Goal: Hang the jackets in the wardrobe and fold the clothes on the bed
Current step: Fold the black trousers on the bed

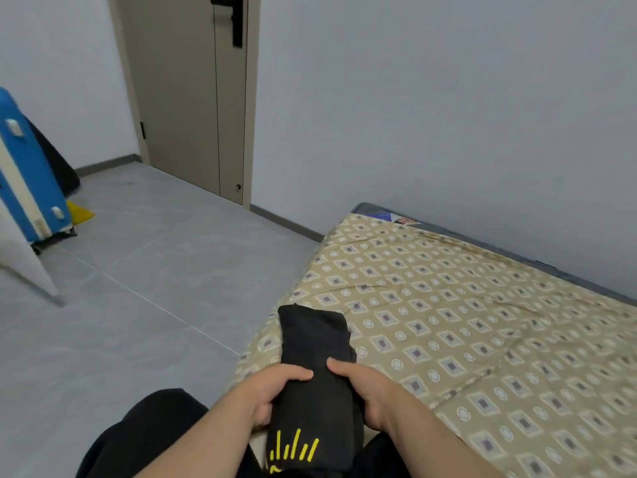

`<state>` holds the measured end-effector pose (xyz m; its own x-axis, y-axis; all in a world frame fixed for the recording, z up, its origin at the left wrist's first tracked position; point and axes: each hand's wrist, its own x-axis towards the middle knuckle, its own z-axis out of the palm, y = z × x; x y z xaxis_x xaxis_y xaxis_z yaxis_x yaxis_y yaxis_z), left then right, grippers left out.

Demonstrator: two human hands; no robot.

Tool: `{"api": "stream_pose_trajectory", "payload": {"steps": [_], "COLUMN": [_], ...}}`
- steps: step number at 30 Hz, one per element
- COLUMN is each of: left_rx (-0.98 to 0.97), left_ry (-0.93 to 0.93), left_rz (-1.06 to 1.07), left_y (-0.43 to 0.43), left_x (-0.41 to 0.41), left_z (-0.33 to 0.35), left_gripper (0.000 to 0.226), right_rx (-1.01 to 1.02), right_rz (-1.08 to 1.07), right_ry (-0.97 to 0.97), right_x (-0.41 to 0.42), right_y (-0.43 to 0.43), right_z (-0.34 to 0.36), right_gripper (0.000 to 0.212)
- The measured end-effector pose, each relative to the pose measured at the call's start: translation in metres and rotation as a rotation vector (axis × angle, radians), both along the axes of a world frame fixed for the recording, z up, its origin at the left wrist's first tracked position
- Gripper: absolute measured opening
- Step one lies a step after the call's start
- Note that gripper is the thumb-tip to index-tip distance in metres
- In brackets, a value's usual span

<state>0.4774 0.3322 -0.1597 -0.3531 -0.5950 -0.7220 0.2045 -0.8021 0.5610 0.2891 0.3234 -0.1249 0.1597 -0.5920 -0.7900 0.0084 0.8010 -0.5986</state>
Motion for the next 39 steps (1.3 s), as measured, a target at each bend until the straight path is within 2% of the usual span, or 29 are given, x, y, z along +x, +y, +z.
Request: {"api": "stream_pose_trajectory", "payload": {"steps": [3, 7, 12, 14, 17, 20, 26, 33, 39], "left_rx": [0.028, -0.140, -0.186, -0.155, -0.127, -0.151, -0.228, -0.290, -0.250], "left_ry": [-0.013, -0.052, 0.208, 0.135, -0.023, -0.097, -0.163, -0.222, -0.106], "left_rz": [0.102, 0.300, 0.300, 0.274, 0.306, 0.272, 0.183, 0.211, 0.302], "left_y": [-0.006, -0.017, -0.037, -0.043, -0.049, -0.061, -0.089, -0.118, -0.137], "left_x": [-0.005, -0.005, 0.012, 0.010, 0.003, 0.002, 0.003, -0.008, -0.009], "left_z": [-0.002, -0.009, -0.010, -0.014, -0.023, -0.026, -0.028, -0.044, -0.053], "left_gripper": [0.047, 0.038, 0.053, 0.047, 0.028, 0.032, 0.036, 0.031, 0.041], "right_rx": [0.051, 0.030, -0.055, -0.048, -0.013, -0.084, -0.270, -0.268, -0.352], "right_rz": [0.047, 0.062, -0.104, -0.143, -0.113, -0.120, -0.224, -0.223, -0.287], "right_ry": [0.101, 0.041, -0.198, -0.186, -0.046, -0.009, 0.039, 0.015, -0.081], "right_x": [-0.004, 0.001, 0.002, -0.001, 0.000, 0.002, 0.009, 0.002, 0.006], "right_y": [-0.006, -0.015, -0.027, -0.033, -0.039, -0.048, -0.077, -0.102, -0.114], "right_z": [-0.009, -0.013, -0.019, -0.025, -0.036, -0.041, -0.045, -0.058, -0.066], "right_gripper": [0.034, 0.037, 0.031, 0.033, 0.035, 0.036, 0.036, 0.026, 0.020]}}
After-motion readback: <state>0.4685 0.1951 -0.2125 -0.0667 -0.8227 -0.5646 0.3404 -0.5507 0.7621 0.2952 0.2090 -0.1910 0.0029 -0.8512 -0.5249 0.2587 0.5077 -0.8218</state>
